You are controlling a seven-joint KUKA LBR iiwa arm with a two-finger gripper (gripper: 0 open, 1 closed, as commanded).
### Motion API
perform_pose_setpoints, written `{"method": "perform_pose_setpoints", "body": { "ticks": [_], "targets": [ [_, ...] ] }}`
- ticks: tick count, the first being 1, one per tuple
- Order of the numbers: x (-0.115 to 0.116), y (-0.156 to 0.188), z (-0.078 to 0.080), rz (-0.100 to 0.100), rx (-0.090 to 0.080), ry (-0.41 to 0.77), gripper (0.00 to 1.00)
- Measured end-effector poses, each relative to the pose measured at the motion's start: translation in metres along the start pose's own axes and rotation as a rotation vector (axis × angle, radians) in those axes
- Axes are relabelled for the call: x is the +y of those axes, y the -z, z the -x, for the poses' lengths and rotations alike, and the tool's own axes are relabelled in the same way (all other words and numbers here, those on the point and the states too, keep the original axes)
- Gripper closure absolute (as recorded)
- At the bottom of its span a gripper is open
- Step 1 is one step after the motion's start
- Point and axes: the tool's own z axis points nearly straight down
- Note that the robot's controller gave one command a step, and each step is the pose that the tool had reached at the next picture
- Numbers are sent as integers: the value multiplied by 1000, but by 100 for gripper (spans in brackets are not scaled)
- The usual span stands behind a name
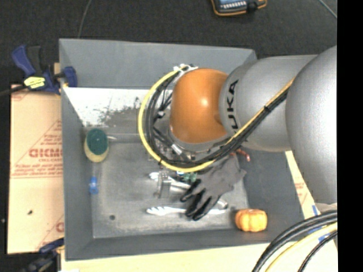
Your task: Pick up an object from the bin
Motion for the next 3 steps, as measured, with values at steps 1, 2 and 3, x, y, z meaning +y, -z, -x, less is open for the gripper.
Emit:
{"method": "perform_pose_setpoints", "body": {
  "ticks": [1,2,3],
  "targets": [
    [0,0,0,0,0,0,0],
    [-49,-23,7,-2,0,148,0],
    [-97,-21,8,-2,1,223,0]
  ]
}}
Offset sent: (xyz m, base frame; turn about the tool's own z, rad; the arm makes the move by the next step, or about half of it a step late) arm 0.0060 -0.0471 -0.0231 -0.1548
